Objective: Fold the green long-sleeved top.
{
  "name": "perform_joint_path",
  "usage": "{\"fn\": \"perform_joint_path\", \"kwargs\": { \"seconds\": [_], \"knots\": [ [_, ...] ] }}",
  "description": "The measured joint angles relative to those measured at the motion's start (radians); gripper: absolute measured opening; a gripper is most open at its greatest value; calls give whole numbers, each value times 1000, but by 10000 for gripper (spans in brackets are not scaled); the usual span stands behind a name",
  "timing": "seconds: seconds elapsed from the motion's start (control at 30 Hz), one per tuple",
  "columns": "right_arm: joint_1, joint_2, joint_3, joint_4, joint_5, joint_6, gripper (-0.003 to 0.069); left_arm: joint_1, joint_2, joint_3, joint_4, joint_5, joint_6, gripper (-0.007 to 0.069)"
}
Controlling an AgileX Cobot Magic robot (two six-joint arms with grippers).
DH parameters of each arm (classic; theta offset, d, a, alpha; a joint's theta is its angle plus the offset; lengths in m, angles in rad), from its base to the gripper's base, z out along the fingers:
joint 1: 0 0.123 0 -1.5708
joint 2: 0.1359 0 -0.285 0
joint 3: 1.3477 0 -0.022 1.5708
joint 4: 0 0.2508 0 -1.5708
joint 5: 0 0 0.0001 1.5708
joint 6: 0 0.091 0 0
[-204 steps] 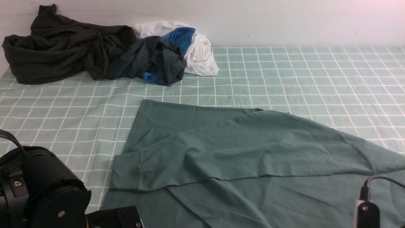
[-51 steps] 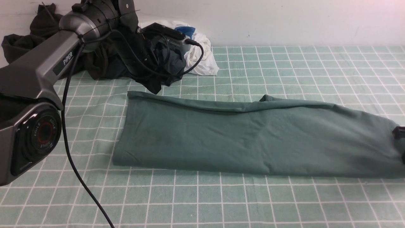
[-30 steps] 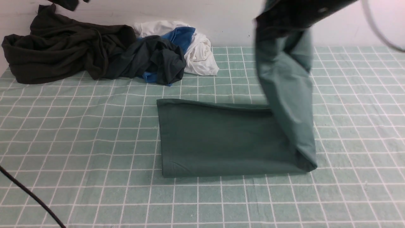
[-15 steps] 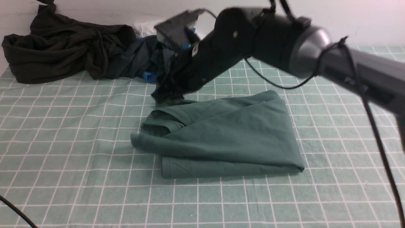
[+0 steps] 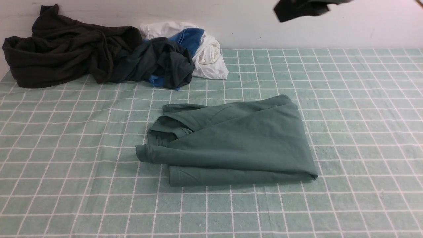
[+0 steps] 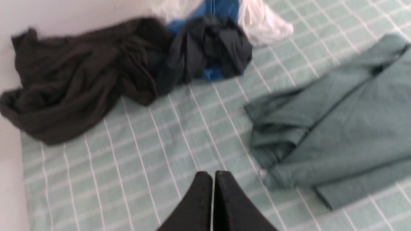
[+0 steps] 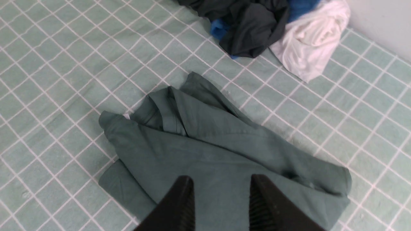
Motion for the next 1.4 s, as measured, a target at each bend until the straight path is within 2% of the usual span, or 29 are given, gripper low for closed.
{"fn": "perform_joint_path", "kwargs": {
  "seconds": [0.03,0.2,0.37,0.6,0.93,1.4],
  "knots": [
    [-39,-85,123,42,-54,-21,126,2,-102,176,5,-32,-14,-3],
    [-74,-320,407,144,-252,-101,5,3,-356,550,26,-173,-56,-3],
    [-74,-569,675,218,-416,-202,-11,3,-609,851,55,-294,-115,-3],
    [-74,-815,894,261,-549,-228,-13,3,-928,1109,59,-364,-149,-3],
    [-74,-965,993,260,-576,-269,-13,3,-1168,1204,79,-386,-165,-3],
    [-74,-970,994,259,-544,-279,-13,3,-1179,1204,88,-386,-171,-3]
  ]
}}
